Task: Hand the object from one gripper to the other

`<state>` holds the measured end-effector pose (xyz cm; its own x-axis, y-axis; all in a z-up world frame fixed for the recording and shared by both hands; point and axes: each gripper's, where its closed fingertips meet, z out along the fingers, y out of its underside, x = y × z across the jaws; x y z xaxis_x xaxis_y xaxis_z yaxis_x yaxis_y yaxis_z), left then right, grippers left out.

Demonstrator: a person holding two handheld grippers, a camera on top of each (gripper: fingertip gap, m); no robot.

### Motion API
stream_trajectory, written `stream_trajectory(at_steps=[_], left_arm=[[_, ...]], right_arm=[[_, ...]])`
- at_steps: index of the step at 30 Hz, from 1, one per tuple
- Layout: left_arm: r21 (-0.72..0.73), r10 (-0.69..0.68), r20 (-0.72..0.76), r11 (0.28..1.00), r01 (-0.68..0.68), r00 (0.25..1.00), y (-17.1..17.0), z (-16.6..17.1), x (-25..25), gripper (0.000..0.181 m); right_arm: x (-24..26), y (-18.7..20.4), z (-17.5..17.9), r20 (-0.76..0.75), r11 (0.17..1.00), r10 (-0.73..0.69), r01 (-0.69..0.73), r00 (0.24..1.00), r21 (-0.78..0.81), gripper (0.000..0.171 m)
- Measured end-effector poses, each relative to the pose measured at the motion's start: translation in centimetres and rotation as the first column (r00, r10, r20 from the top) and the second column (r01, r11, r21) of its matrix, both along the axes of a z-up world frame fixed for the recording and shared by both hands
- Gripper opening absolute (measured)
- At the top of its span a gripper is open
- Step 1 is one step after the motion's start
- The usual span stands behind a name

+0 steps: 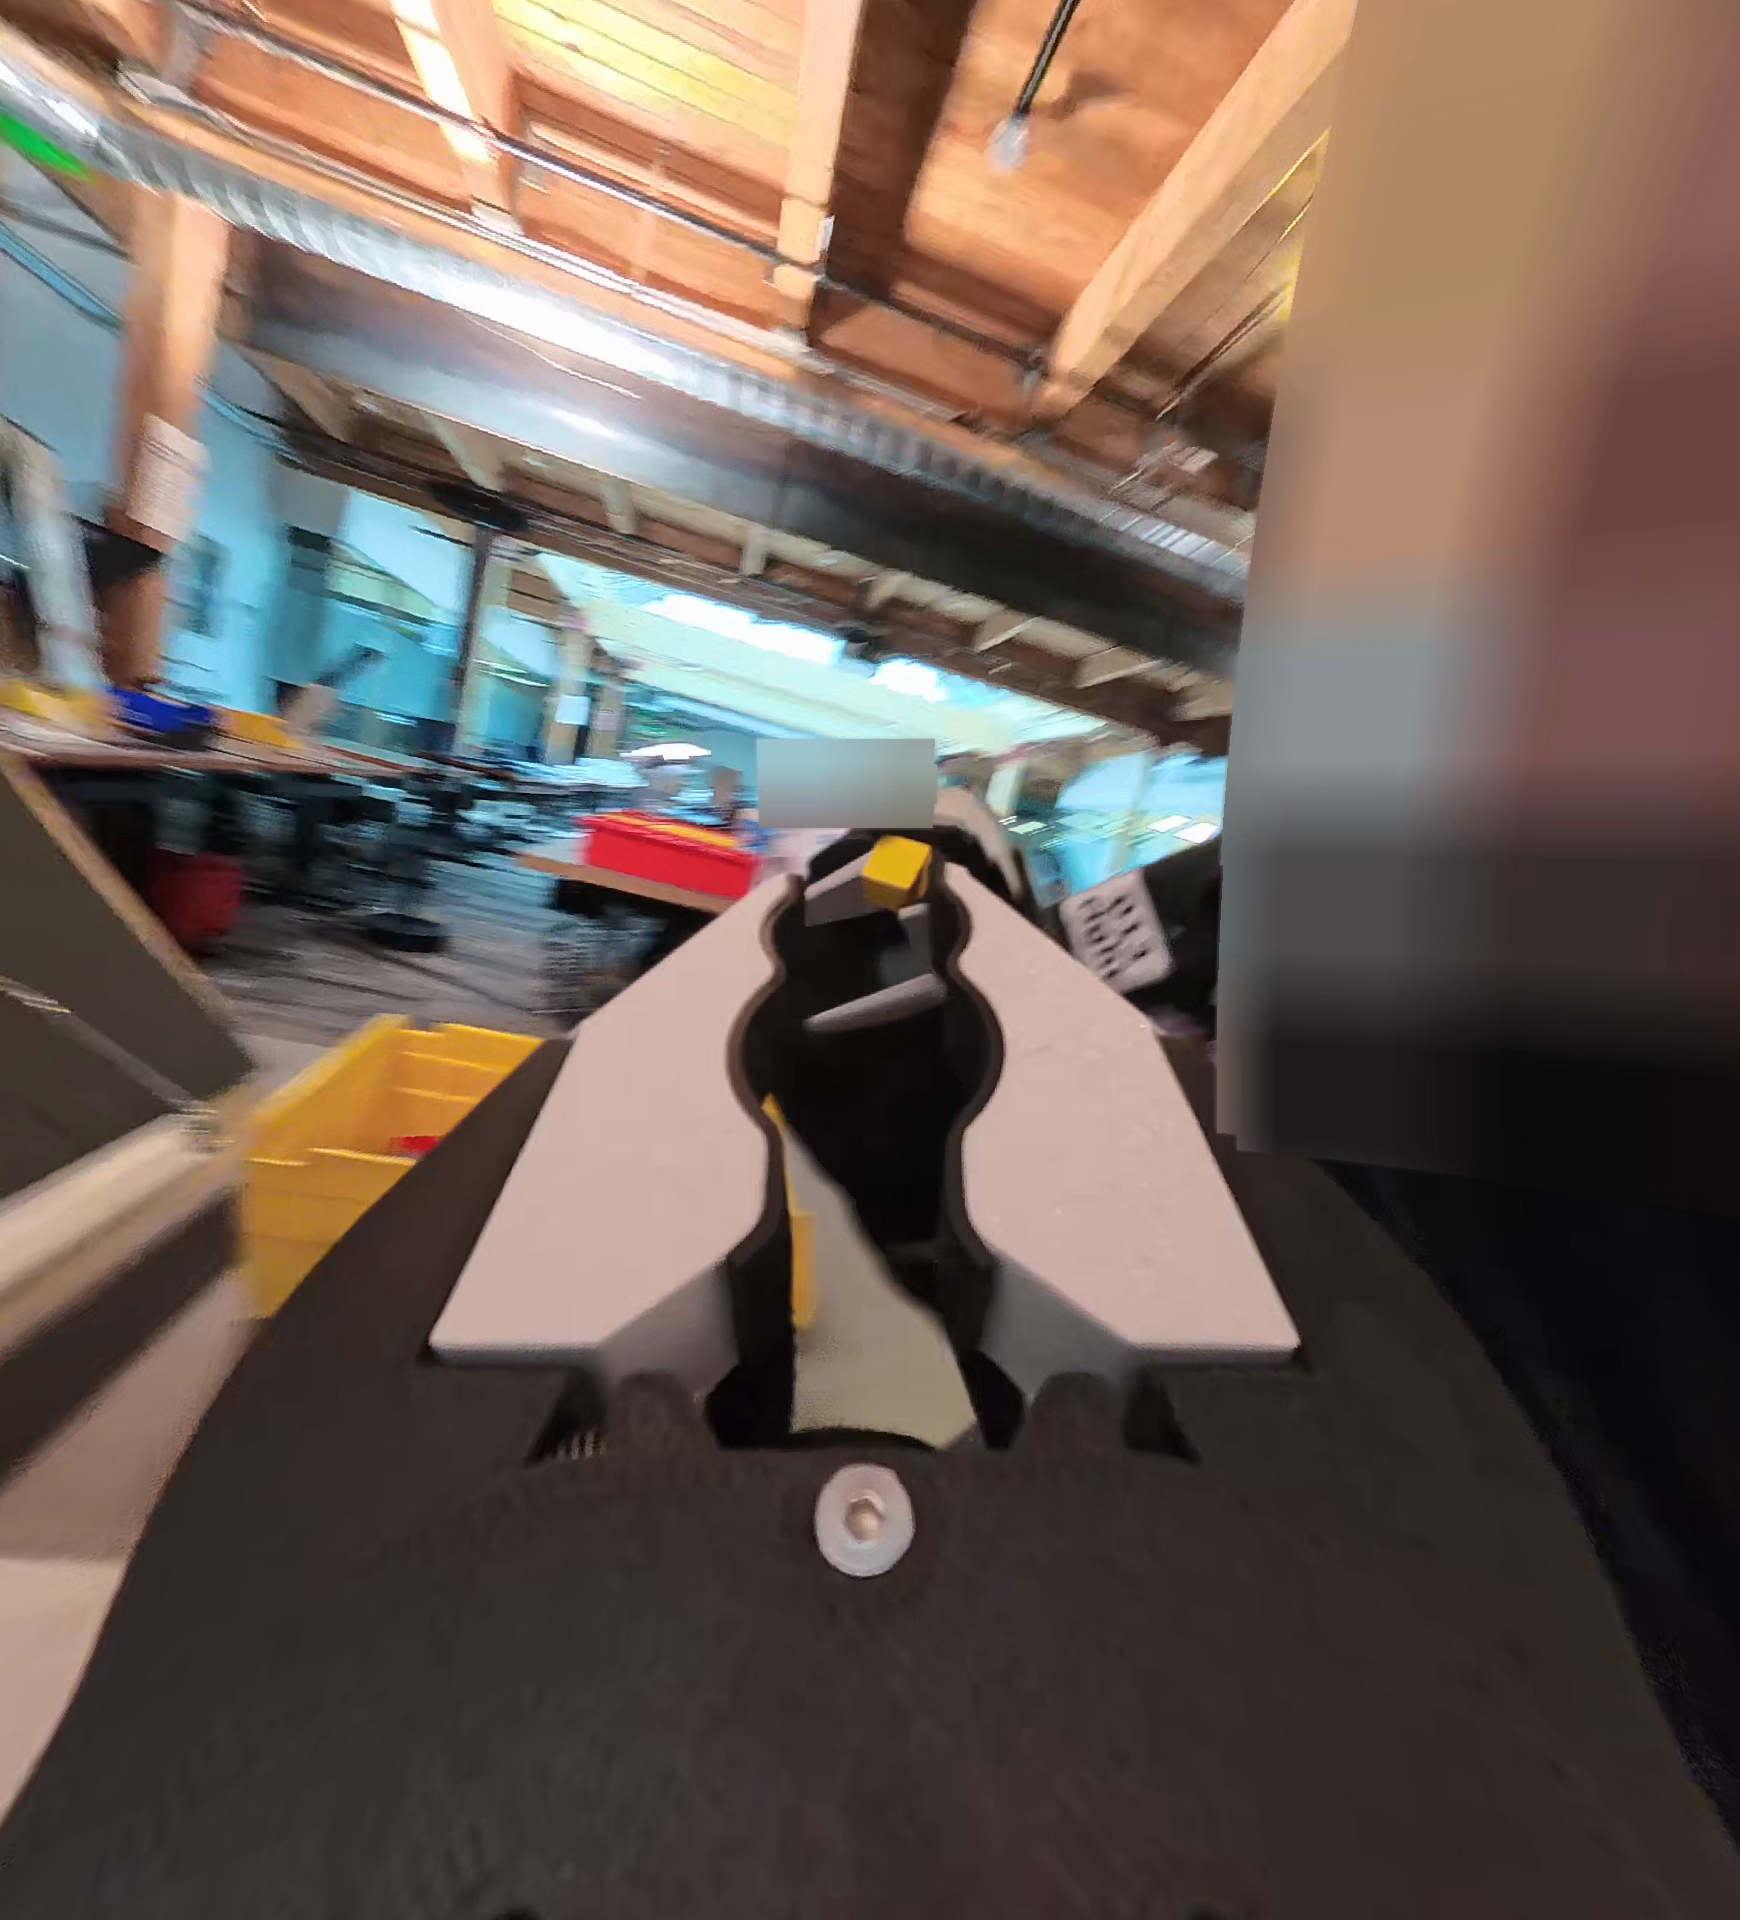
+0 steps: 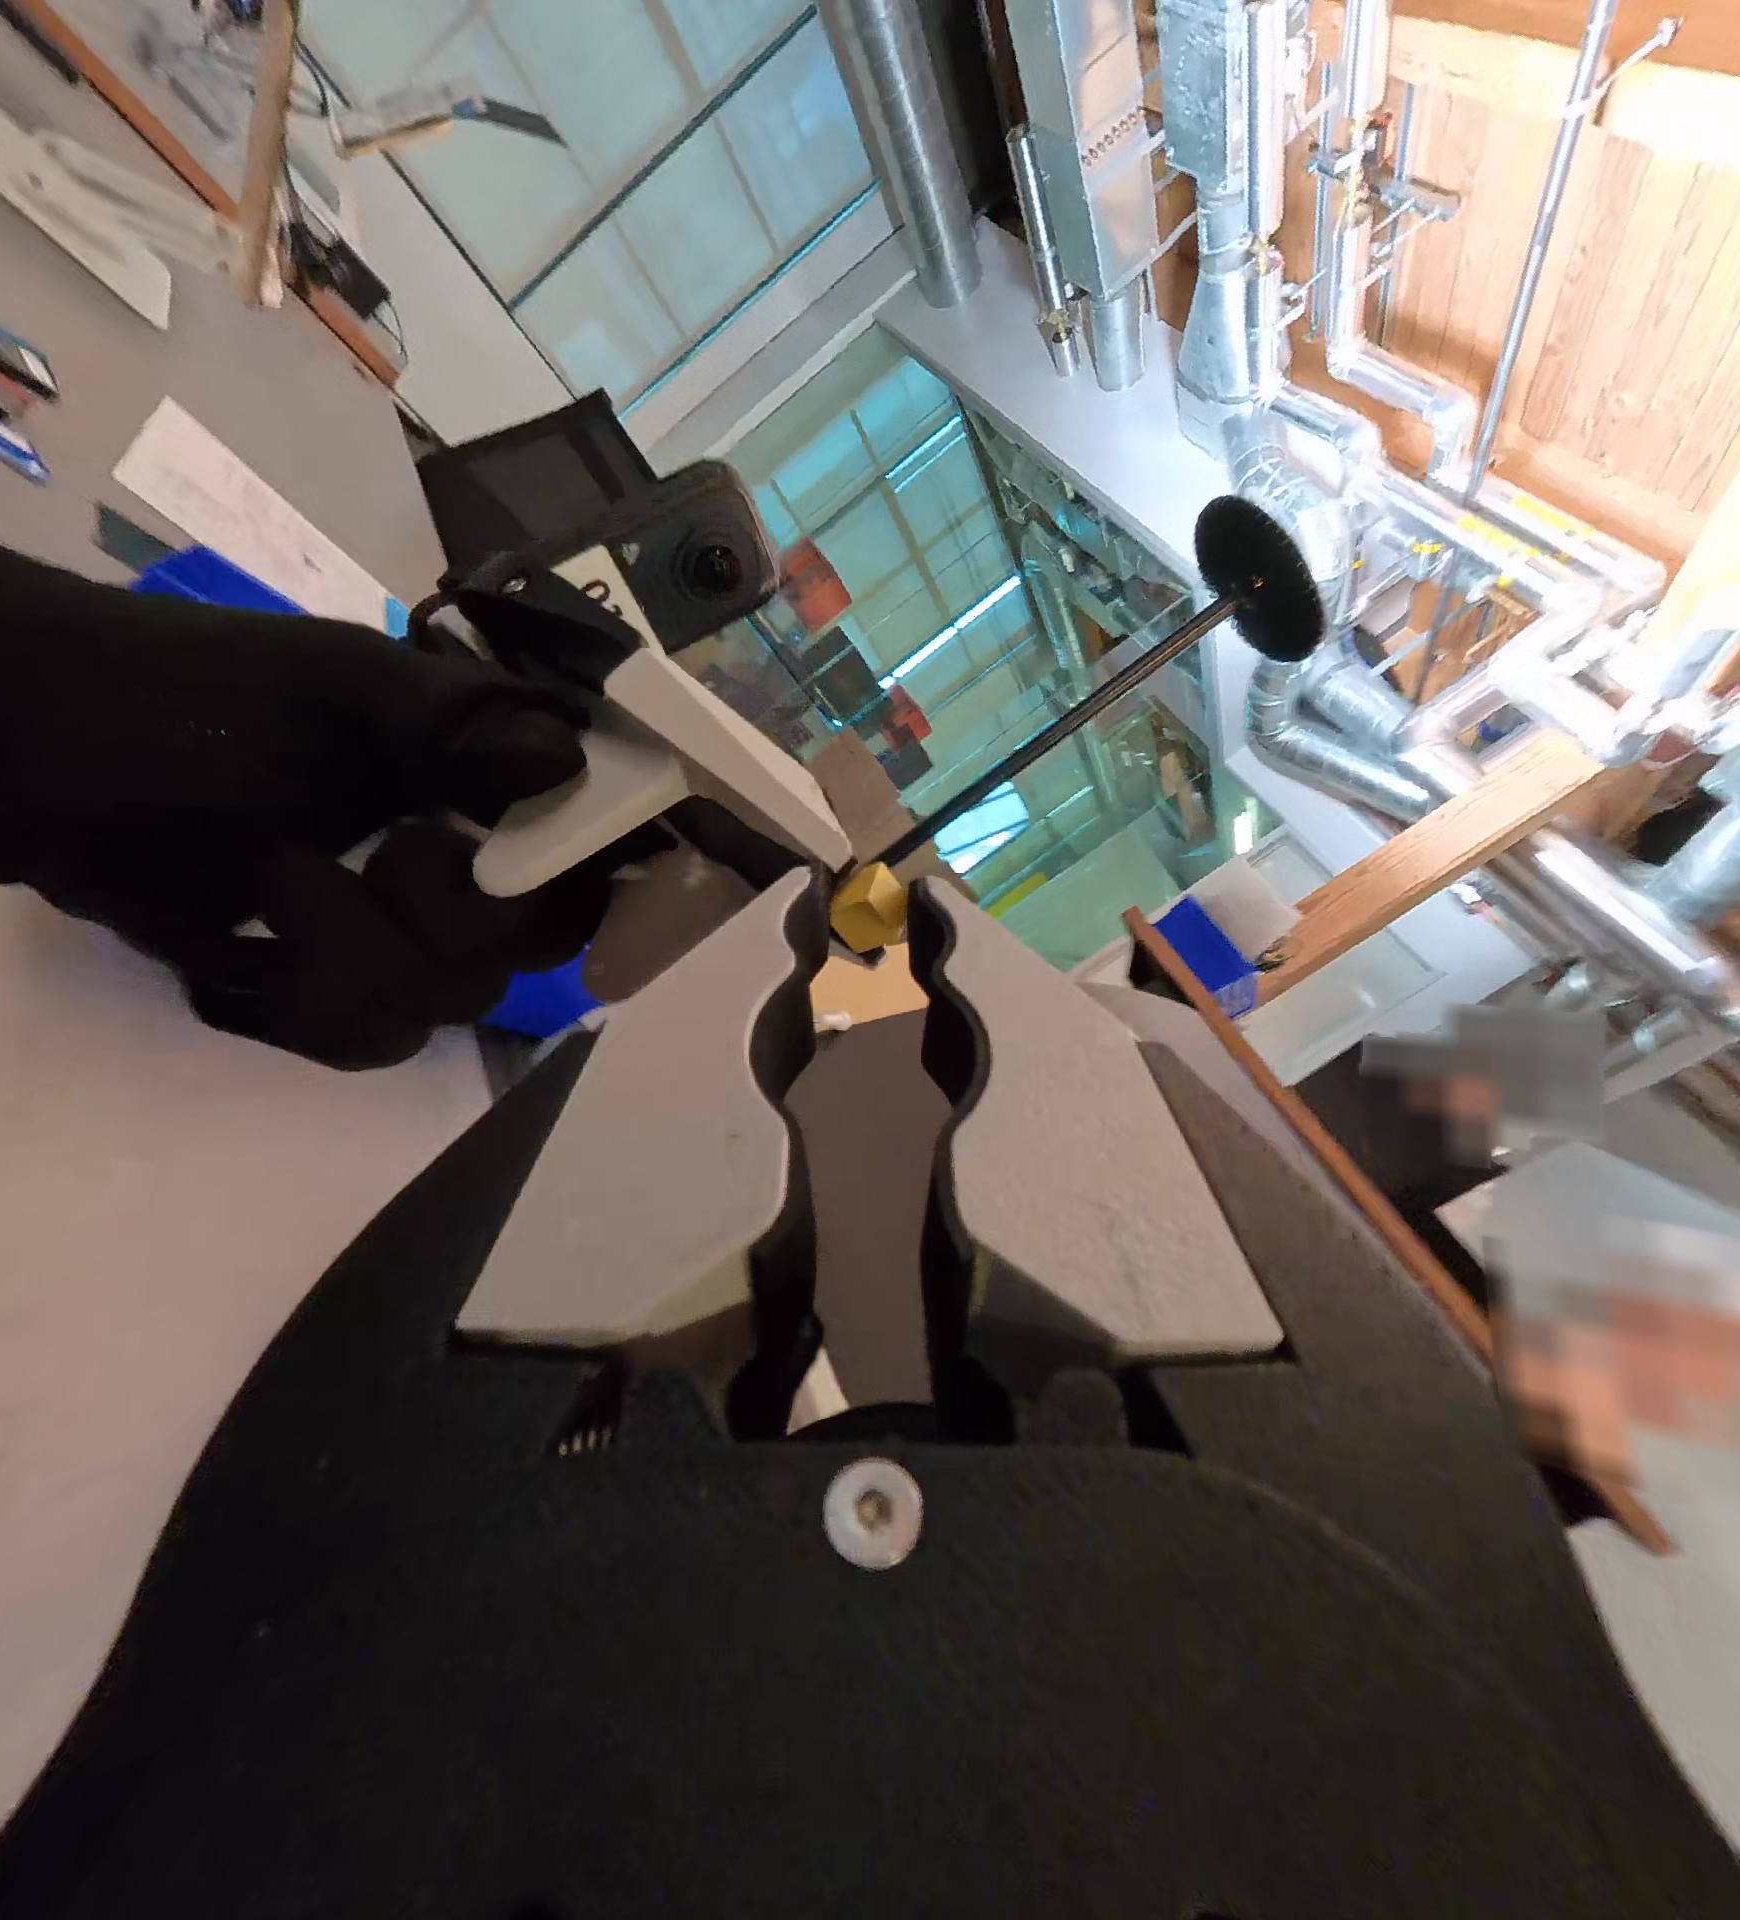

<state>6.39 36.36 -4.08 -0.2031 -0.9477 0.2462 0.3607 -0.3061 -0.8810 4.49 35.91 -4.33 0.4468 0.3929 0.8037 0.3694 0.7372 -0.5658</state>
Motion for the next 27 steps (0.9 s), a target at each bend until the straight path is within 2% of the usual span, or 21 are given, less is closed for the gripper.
stream_trajectory(at_steps=[1,3,6,8,12,15,18,21,27], left_arm=[[0.041,0.049,-0.017,0.998,-0.049,0.999,0.2,-0.1,-0.1,0.023],[0.126,0.154,-0.039,0.981,-0.148,0.987,0.6,0.0,-0.5,0.024],[0.32,0.364,-0.046,0.888,-0.331,0.93,0.9,0.2,-1.1,0.025],[0.472,0.516,-0.049,0.767,-0.435,0.855,1.2,0.1,-1.1,0.026],[0.72,0.738,0.004,0.466,-0.514,0.674,1.4,-0.2,-0.8,0.032],[0.811,0.813,0.061,0.297,-0.503,0.579,1.4,-0.4,-0.5,0.036],[0.87,0.848,0.107,0.173,-0.462,0.518,1.1,-0.8,-0.2,0.035],[0.897,0.859,0.13,0.111,-0.428,0.495,1.0,-0.9,-0.1,0.033],[0.919,0.852,0.133,0.085,-0.384,0.507,0.6,-1.1,-0.2,0.027]], right_arm=[[0.1,0.1,0.0,-0.02,0.999,0.024,-0.025,0.999,-0.047,0.012],[0.5,0.6,0.3,-0.117,0.977,0.088,-0.108,0.989,-0.184,0.012],[1.3,0.9,1.2,-0.367,0.838,0.219,-0.367,0.904,-0.404,0.012],[1.6,1.0,1.4,-0.514,0.685,0.273,-0.54,0.813,-0.489,0.012],[1.2,1.4,0.5,-0.634,0.462,0.287,-0.683,0.718,-0.565,0.012],[0.6,1.3,0.0,-0.69,0.328,0.286,-0.745,0.665,-0.581,0.012],[0.2,1.0,-0.4,-0.708,0.251,0.293,-0.766,0.643,-0.592,0.012],[0.1,0.8,-0.6,-0.701,0.227,0.304,-0.764,0.645,-0.604,0.012],[0.0,0.4,-1.0,-0.681,0.192,0.327,-0.752,0.655,-0.631,0.012]])
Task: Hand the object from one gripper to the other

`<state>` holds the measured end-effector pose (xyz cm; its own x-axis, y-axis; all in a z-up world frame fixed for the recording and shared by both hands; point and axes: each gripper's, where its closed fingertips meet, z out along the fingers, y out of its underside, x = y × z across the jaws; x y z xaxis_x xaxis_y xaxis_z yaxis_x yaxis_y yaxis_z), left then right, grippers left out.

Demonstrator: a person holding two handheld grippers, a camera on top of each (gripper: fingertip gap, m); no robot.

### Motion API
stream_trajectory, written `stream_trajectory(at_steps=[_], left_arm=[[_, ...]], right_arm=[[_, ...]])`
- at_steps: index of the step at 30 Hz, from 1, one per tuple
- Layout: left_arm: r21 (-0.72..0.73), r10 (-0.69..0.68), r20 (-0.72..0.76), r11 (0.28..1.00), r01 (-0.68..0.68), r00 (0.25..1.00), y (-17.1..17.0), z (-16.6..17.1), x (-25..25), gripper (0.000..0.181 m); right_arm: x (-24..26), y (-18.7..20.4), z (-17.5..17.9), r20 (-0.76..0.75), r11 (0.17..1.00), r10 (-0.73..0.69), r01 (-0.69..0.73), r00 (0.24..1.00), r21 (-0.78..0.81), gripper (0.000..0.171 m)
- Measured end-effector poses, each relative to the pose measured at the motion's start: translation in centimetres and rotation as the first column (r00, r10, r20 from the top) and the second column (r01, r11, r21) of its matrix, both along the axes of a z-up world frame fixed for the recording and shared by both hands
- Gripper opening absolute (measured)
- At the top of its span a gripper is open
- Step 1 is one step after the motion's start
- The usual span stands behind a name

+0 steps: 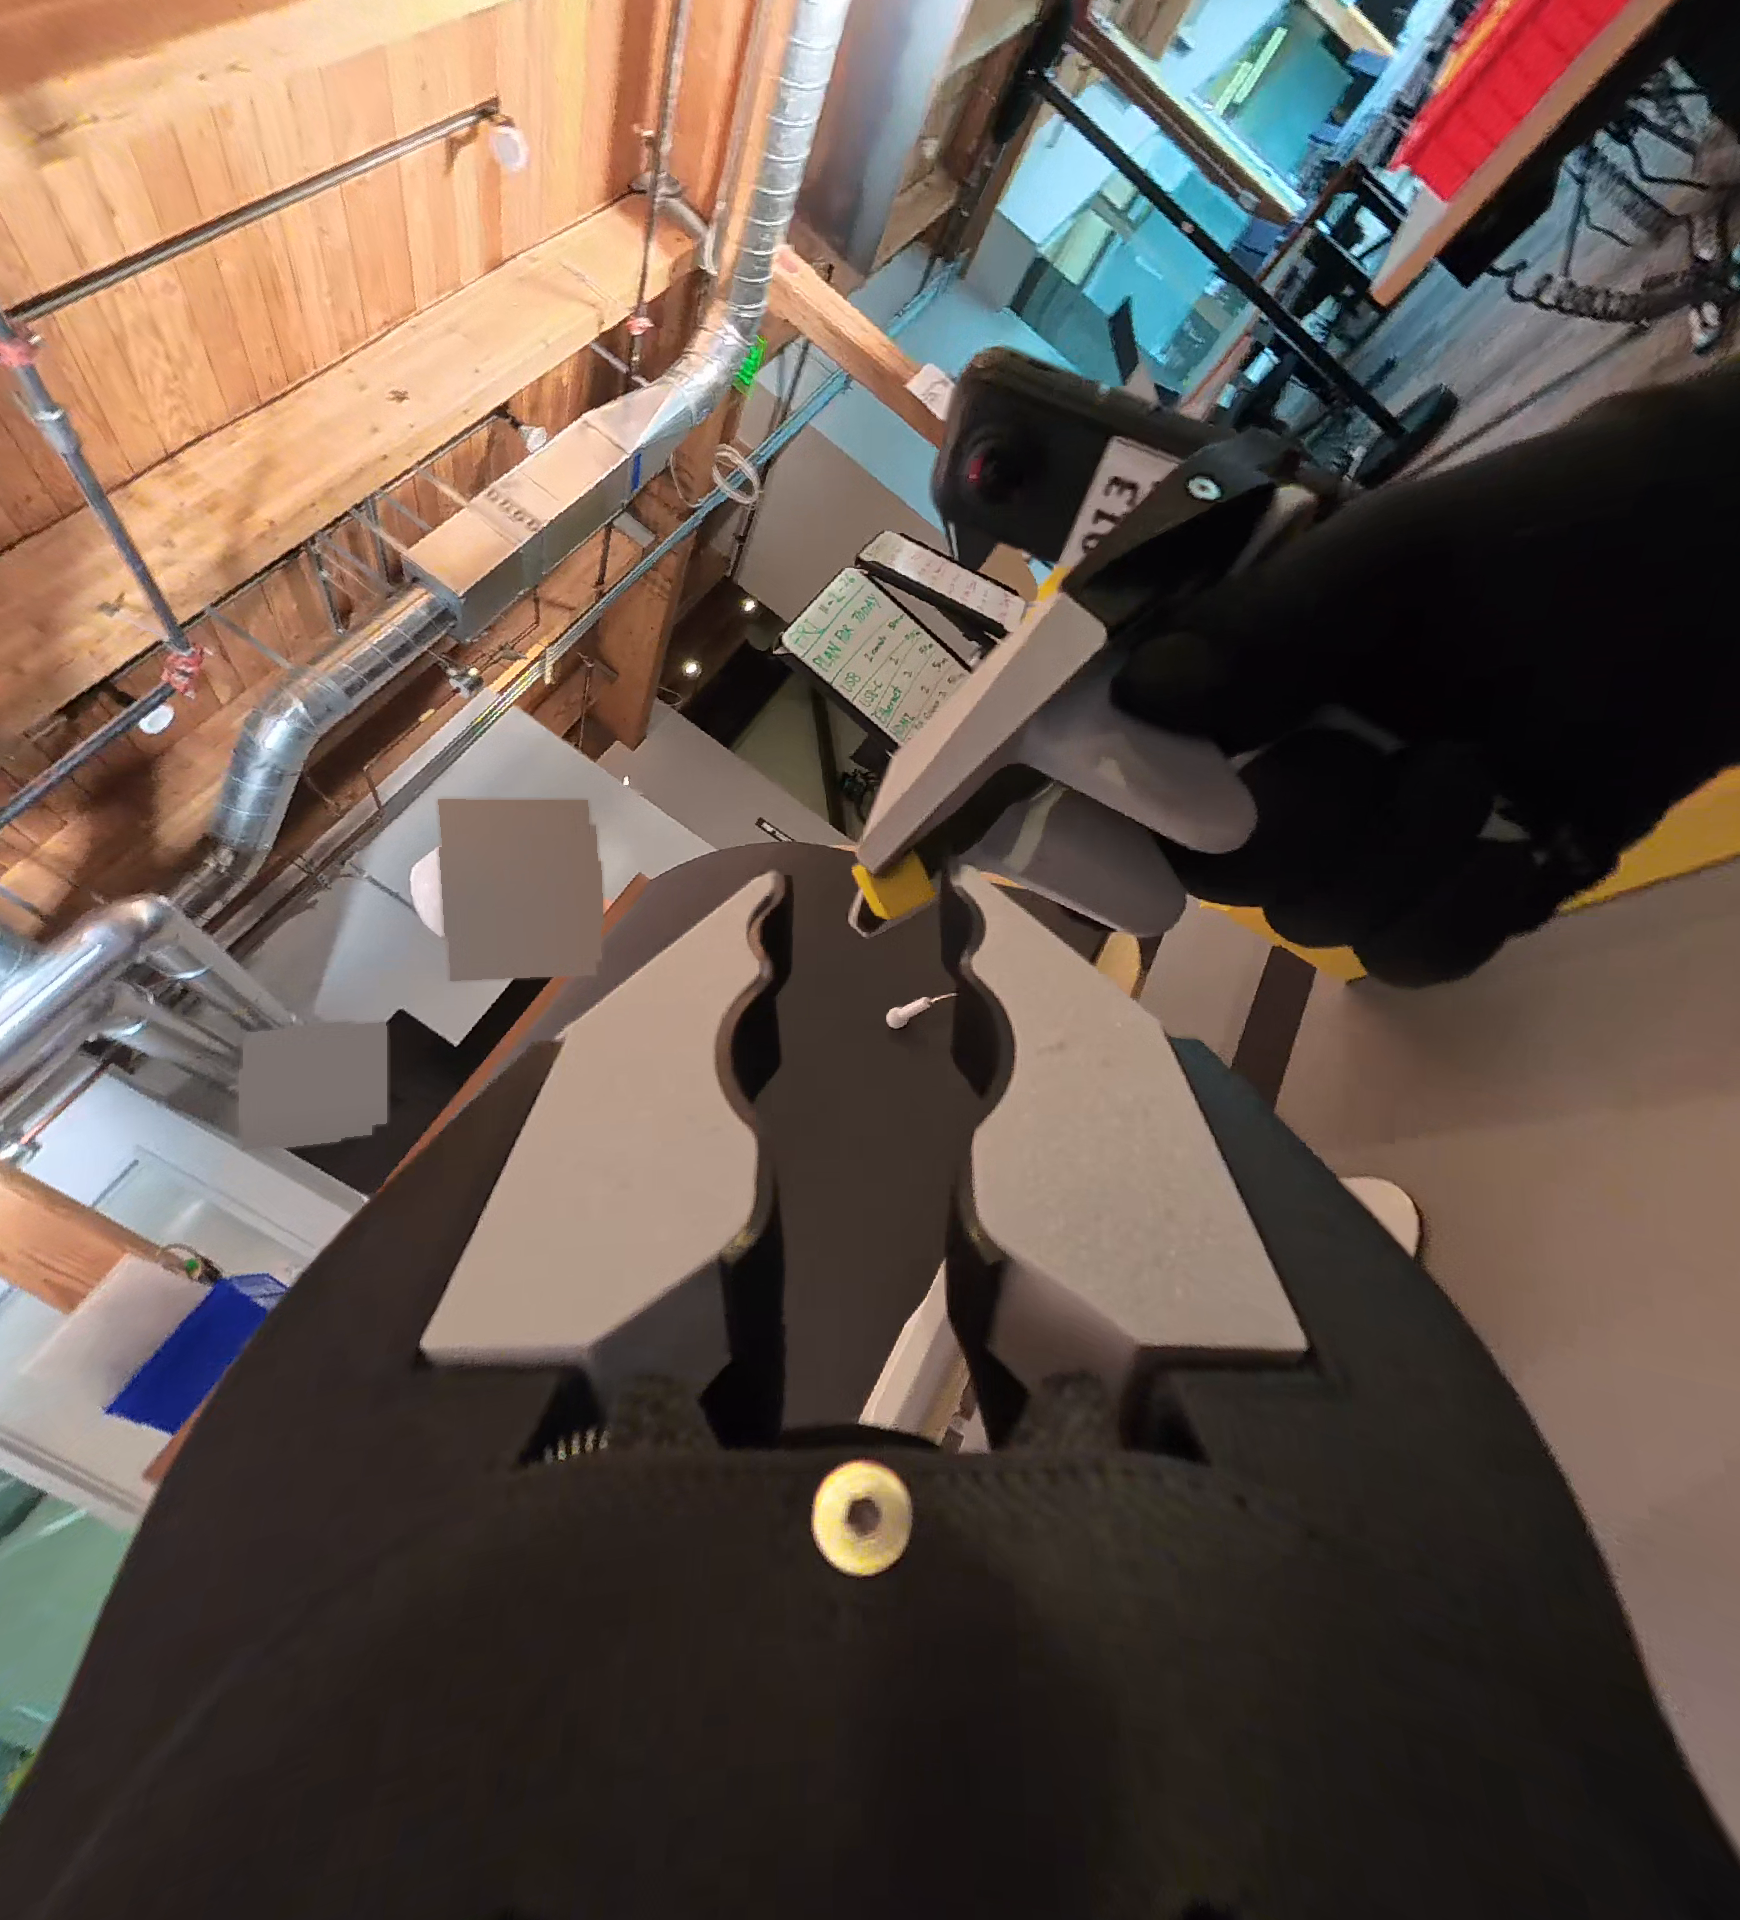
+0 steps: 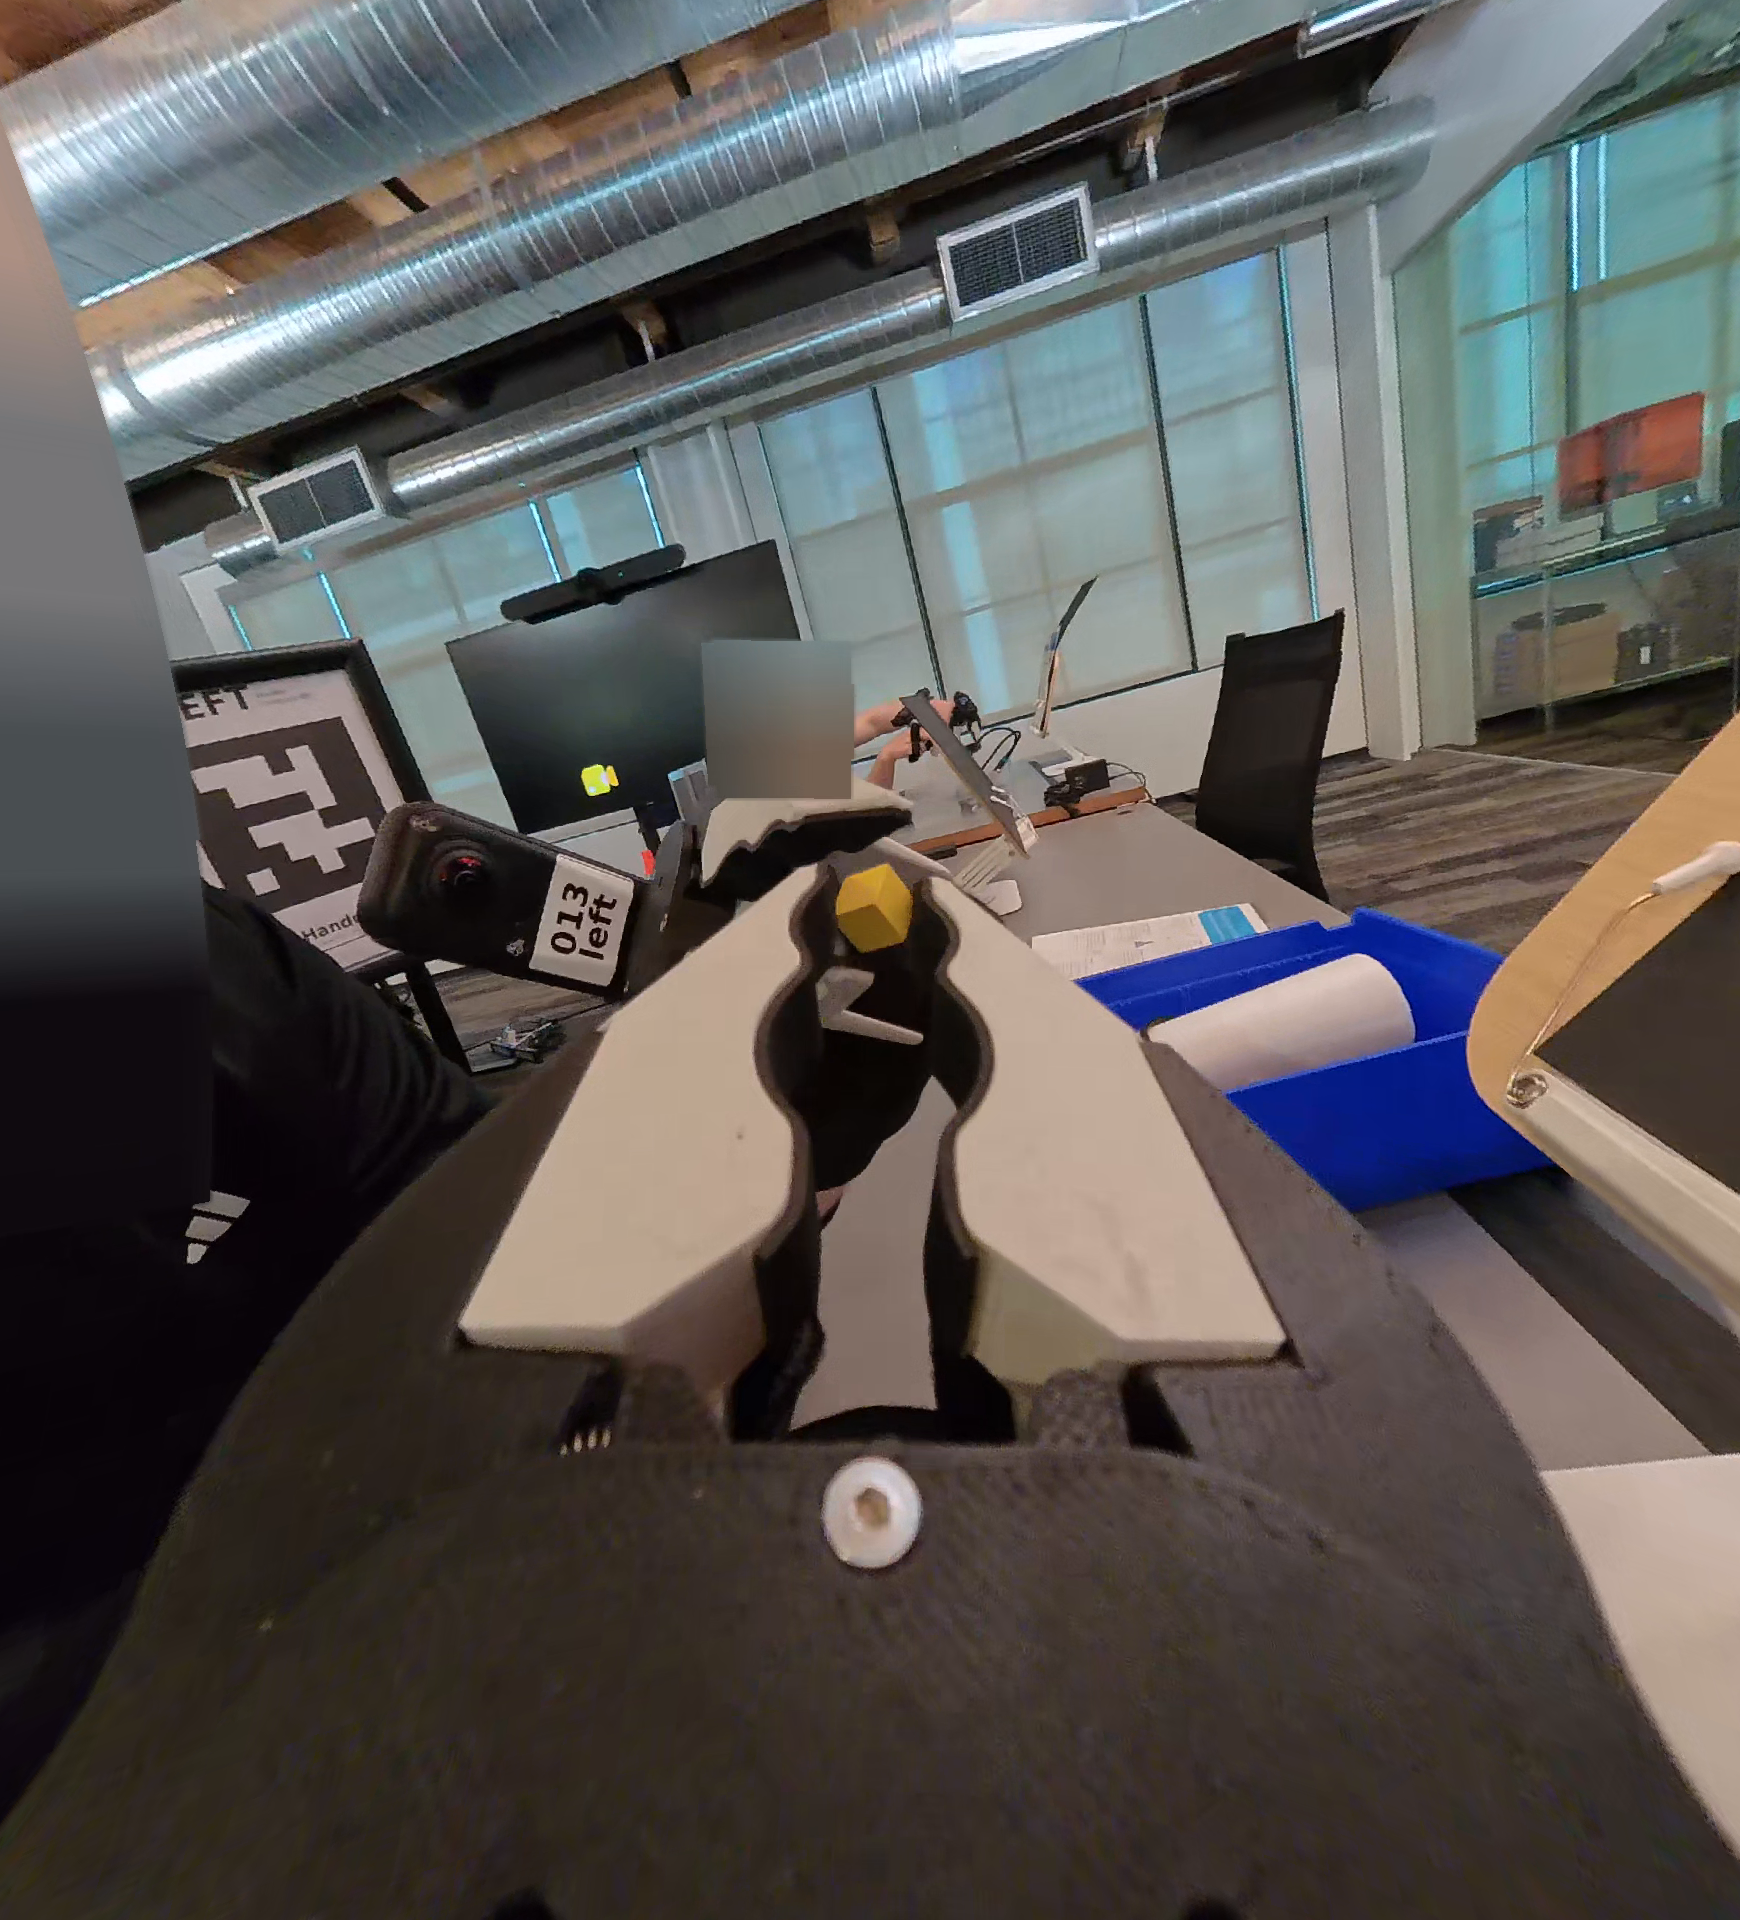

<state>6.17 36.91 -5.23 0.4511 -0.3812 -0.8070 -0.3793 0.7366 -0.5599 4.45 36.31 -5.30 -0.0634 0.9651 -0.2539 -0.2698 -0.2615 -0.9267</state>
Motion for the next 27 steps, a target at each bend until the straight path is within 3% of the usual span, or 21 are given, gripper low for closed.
stream_trajectory(at_steps=[12,27], left_arm=[[0.012,-0.016,-0.08,1.0,0.017,0.997,-0.4,-0.89,0.19,0.015],[0.03,-0.017,-0.099,0.999,0.02,0.995,-0.75,-1.02,0.46,0.015]], right_arm=[[-0.49,-0.43,-0.46,0.031,1.0,0.028,-0.028,0.999,-0.002,0.011],[-0.52,-0.68,-0.78,0.059,0.999,0.049,-0.049,0.997,-0.004,0.011]])
